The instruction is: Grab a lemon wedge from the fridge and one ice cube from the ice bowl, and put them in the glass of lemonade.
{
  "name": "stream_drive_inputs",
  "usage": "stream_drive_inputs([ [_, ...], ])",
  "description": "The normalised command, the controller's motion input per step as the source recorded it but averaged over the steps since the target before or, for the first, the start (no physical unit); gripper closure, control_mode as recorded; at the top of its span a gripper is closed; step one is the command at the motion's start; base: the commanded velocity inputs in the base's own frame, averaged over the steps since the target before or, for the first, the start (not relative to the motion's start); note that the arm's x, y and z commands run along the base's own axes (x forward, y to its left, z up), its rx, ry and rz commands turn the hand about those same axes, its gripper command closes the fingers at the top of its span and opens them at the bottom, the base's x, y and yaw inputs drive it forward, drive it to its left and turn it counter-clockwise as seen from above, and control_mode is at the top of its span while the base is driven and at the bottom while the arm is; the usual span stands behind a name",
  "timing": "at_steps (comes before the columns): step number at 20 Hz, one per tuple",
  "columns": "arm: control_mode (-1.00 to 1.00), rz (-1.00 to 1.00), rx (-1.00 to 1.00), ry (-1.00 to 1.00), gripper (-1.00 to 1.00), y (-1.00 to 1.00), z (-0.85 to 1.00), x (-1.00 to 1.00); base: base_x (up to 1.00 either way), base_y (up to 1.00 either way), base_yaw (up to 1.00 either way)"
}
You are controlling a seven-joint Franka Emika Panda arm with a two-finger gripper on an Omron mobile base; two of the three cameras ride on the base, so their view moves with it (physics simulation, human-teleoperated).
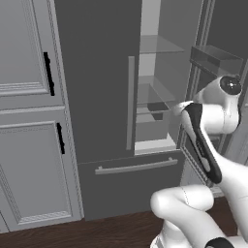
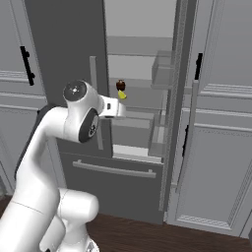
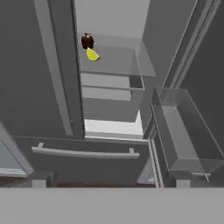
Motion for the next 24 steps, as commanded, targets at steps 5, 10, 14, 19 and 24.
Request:
stream_drive_inputs([
  [5, -1.0, 0.37, 0.2, 0.0, -1.0, 0.73, 0.06, -0.07, 0.0, 0.0, 0.0],
  [10, -1.0, -0.2, -0.03, 0.0, -1.0, 0.94, 0.24, 0.03, 0.0, 0.0, 0.0],
  [14, -1.0, -0.31, -0.14, 0.03, -1.0, 1.0, 0.0, 0.57, 0.0, 0.0, 0.0],
  [19, -1.0, -0.3, -0.08, 0.09, -1.0, 0.55, -0.01, 0.99, 0.0, 0.0, 0.0],
  [24, -1.0, -0.1, 0.06, 0.03, -1.0, -0.02, -0.13, 1.0, 0.0, 0.0, 0.0],
])
